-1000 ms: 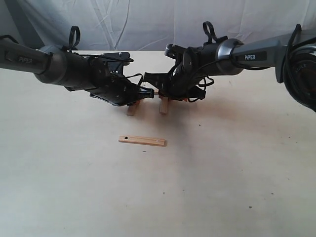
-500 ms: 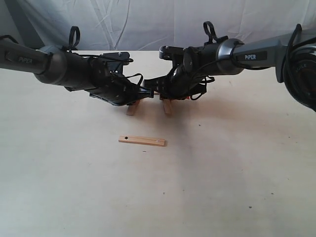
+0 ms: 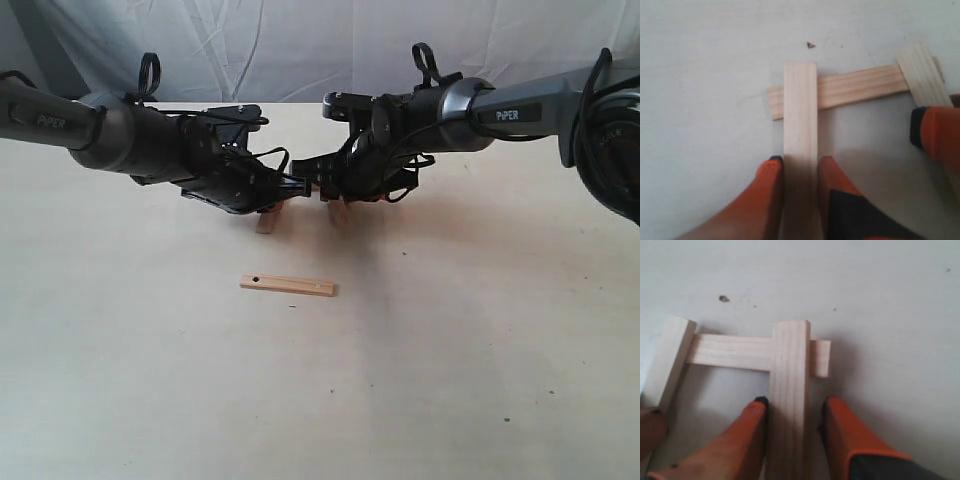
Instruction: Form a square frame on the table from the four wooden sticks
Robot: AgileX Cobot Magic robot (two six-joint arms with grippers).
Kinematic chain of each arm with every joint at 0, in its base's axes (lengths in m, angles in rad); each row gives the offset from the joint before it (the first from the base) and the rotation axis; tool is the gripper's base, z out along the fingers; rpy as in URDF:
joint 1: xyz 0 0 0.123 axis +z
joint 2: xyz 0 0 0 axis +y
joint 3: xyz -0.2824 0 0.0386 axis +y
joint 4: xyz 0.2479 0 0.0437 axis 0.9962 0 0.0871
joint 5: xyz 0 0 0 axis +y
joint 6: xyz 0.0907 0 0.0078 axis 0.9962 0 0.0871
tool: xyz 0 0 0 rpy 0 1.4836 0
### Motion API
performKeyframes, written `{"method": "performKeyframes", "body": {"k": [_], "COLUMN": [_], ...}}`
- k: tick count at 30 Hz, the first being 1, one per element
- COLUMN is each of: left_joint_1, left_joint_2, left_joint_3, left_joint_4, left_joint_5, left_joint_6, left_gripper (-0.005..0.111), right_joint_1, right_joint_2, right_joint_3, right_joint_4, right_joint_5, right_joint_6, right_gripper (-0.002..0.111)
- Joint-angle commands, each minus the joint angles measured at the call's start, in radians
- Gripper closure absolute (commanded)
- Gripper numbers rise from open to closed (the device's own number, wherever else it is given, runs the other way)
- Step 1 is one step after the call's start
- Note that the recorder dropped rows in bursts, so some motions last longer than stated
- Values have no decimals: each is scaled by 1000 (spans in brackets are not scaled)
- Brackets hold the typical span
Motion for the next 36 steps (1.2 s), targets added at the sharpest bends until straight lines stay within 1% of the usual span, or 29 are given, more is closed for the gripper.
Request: {"method": "performKeyframes", "body": {"k": [1, 5, 8, 19, 22, 24, 26, 27, 29, 30, 32, 33, 36], "left_joint_1": [-2, -2, -2, 0, 18, 42, 70, 86, 114, 123, 130, 128, 128], "left_joint_2": [15, 15, 13, -34, -66, -91, -115, -127, -151, -168, -202, -237, -315], "left_joint_3": [3, 3, 3, 2, 2, 2, 2, 7, 33, 56, 112, 169, 294], "left_joint_4": [-17, -17, -17, -17, -13, 26, 100, 121, 125, 125, 125, 125, 125], "left_joint_5": [23, 23, 20, 28, 57, 100, 153, 178, 195, 195, 192, 188, 188], "left_joint_6": [-7, -7, -7, -7, -7, 0, 0, 0, 3, 22, 83, 106, 110], "left_gripper": [94, 79, 72, 70, 70, 71, 73, 76, 87, 94, 107, 106, 106], "right_joint_1": [0, 0, 0, -1, -17, -48, -76, -97, -113, -113, -109, -90, -58], "right_joint_2": [1, 1, 1, -47, -66, -84, -104, -119, -144, -162, -184, -207, -232], "right_joint_3": [6, 6, 6, 6, 6, 6, 6, 8, 20, 37, 68, 122, 217], "right_joint_4": [-6, -6, -6, 32, 32, 32, 30, 30, 27, 27, 29, 31, 65], "right_joint_5": [19, 15, 15, 29, 50, 83, 137, 170, 211, 236, 259, 260, 256], "right_joint_6": [-7, 10, 10, 51, 63, 63, 45, 1, -87, -161, -250, -285, -285], "right_gripper": [68, 68, 68, 68, 68, 68, 69, 69, 69, 69, 69, 69, 69]}}
